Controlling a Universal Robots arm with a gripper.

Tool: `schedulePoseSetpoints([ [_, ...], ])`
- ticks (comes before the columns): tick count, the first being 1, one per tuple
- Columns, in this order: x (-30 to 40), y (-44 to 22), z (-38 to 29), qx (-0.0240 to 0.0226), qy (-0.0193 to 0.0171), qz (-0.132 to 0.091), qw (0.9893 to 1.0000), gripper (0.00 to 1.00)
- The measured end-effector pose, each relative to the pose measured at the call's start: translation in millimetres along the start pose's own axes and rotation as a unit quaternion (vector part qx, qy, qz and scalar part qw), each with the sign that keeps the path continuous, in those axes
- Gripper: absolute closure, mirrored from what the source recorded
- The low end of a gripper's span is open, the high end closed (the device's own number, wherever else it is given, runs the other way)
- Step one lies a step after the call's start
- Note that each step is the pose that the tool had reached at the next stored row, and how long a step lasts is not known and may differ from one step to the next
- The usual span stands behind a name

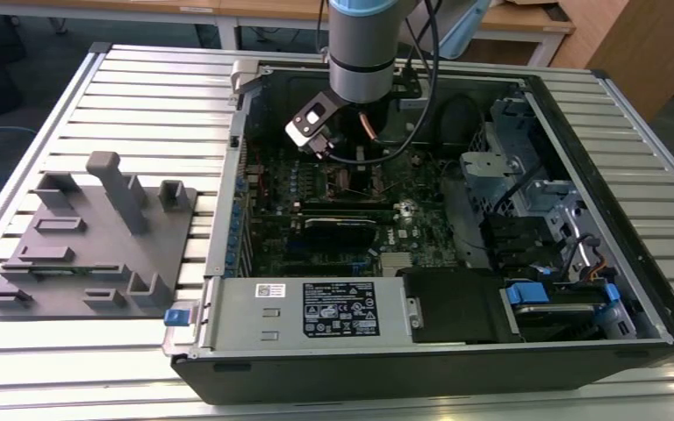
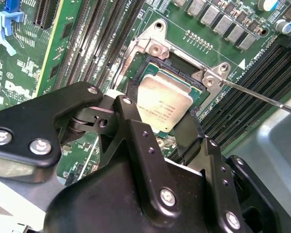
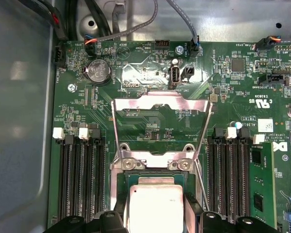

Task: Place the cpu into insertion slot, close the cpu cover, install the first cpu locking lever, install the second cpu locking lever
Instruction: 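Place the cpu into insertion slot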

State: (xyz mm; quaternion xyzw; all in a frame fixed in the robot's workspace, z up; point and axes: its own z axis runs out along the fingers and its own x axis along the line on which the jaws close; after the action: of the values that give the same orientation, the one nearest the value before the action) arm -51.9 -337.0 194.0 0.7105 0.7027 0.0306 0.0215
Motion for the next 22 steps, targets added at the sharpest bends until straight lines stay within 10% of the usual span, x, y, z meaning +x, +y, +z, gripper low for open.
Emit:
schedulePoseSetpoints([
  [22,0.0,-0.2,0.0,0.0015,0.0000,0.000,1.0000,0.46],
])
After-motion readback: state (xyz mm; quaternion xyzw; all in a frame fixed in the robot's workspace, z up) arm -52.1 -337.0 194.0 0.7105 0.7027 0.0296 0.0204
